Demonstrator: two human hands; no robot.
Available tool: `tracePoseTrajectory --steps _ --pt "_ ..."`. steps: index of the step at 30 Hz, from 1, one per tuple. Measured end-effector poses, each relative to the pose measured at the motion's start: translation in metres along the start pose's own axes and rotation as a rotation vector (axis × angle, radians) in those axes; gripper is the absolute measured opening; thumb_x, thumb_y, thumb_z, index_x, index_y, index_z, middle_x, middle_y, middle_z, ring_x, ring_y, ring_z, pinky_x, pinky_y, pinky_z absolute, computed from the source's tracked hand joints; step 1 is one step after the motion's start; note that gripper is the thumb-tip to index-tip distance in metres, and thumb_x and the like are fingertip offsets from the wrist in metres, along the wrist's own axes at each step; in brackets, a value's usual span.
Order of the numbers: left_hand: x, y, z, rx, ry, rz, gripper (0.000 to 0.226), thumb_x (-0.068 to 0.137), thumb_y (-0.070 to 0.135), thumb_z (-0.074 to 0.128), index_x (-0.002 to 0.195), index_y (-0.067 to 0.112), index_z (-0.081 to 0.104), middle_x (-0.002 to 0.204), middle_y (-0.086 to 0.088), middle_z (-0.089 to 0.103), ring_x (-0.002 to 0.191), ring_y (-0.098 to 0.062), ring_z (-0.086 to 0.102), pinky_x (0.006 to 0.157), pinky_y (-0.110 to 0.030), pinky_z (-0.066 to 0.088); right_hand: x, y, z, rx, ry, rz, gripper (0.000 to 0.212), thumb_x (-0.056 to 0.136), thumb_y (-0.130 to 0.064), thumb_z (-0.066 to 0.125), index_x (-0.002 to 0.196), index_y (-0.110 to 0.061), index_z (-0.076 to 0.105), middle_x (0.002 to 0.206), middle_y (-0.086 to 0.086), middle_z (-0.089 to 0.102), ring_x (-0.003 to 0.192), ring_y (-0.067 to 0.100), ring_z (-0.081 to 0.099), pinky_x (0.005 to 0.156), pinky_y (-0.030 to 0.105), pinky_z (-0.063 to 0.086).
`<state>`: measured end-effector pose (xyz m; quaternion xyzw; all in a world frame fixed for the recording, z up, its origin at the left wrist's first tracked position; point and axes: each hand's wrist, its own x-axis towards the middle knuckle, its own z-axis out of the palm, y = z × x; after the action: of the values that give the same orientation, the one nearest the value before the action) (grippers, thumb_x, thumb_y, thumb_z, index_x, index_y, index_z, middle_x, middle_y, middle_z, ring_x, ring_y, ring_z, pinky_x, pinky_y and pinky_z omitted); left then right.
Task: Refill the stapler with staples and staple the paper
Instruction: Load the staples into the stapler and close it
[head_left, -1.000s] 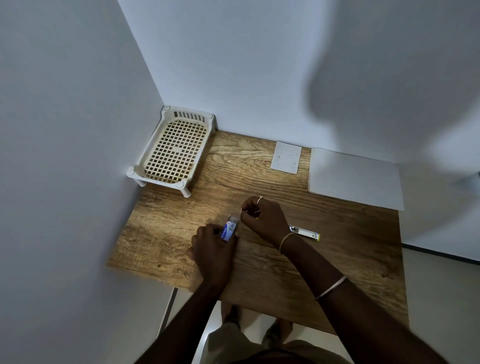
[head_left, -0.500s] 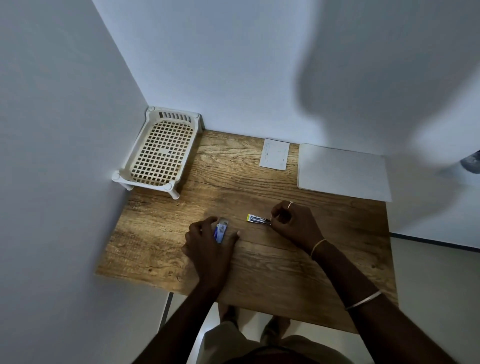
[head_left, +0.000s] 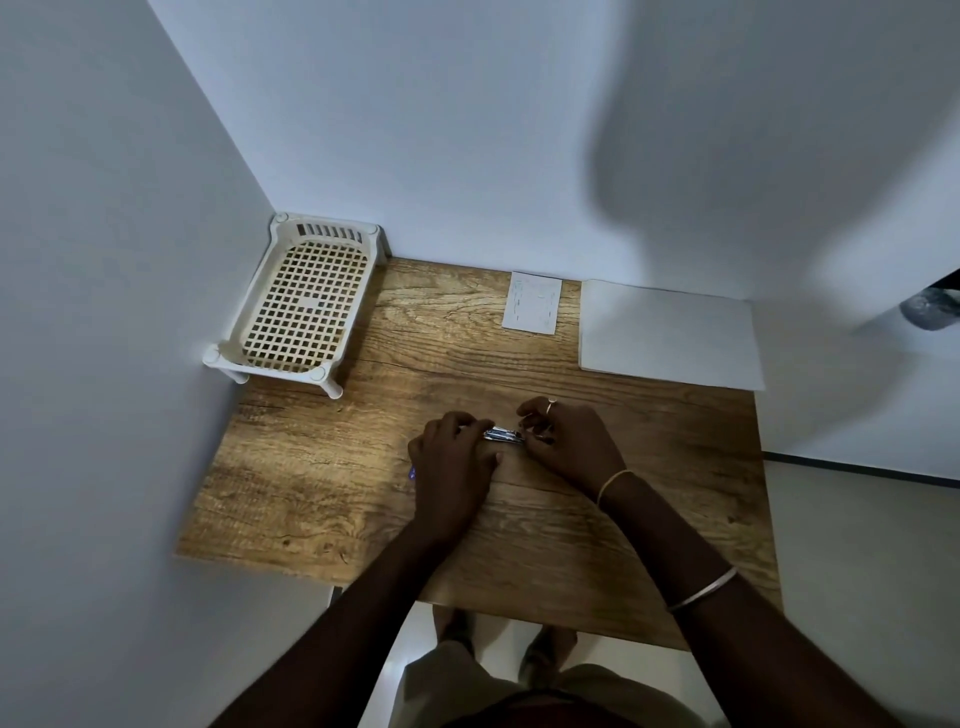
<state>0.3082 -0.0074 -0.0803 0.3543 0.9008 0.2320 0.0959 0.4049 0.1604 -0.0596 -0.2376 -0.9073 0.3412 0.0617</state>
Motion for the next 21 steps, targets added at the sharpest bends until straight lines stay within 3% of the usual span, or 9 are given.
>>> tracePoseTrajectory --steps 4,11,16,21 --pt "0.008 0.001 -0.001 0.03 -0.067 0.025 0.047 0.082 0.039 0.077 0.127 0.03 0.065 0.13 0.006 0.058 0.121 -0.019 0.048 0.095 -0.039 0.033 0.005 -0.01 0.0 -0.026 0.024 -0.064 0.03 0.081 -0.025 0.074 0.111 -0.027 0.07 0.096 -0.011 0.076 0.084 0.004 0.07 0.078 0.031 0.058" --pt "0.019 0.006 -0.007 0.045 -0.165 0.095 0.053 0.086 0.037 0.072 0.137 0.039 0.058 0.124 0.001 0.055 0.116 -0.021 0.048 0.094 -0.04 0.037 0.005 -0.012 0.006 -0.159 -0.034 -0.113 0.031 0.083 -0.03 0.07 0.113 -0.032 0.073 0.098 0.0 0.077 0.092 0.023 0.071 0.079 0.037 0.054" --pt "0.026 0.006 -0.007 0.037 -0.169 0.124 0.038 0.088 0.035 0.071 0.126 0.034 0.068 0.117 0.0 0.056 0.109 -0.02 0.049 0.088 -0.033 0.035 0.006 -0.01 0.006 -0.164 -0.023 -0.2 0.028 0.084 -0.025 0.073 0.111 -0.027 0.077 0.1 -0.002 0.076 0.089 0.021 0.07 0.073 0.035 0.055" --pt "0.028 0.006 -0.005 -0.02 -0.155 0.151 0.027 0.089 0.031 0.072 0.115 0.023 0.073 0.112 -0.003 0.059 0.103 -0.021 0.053 0.084 -0.037 0.044 0.003 -0.006 0.005 -0.125 0.007 -0.197 0.027 0.082 -0.018 0.074 0.109 -0.02 0.078 0.099 0.001 0.076 0.086 0.022 0.072 0.072 0.036 0.057"
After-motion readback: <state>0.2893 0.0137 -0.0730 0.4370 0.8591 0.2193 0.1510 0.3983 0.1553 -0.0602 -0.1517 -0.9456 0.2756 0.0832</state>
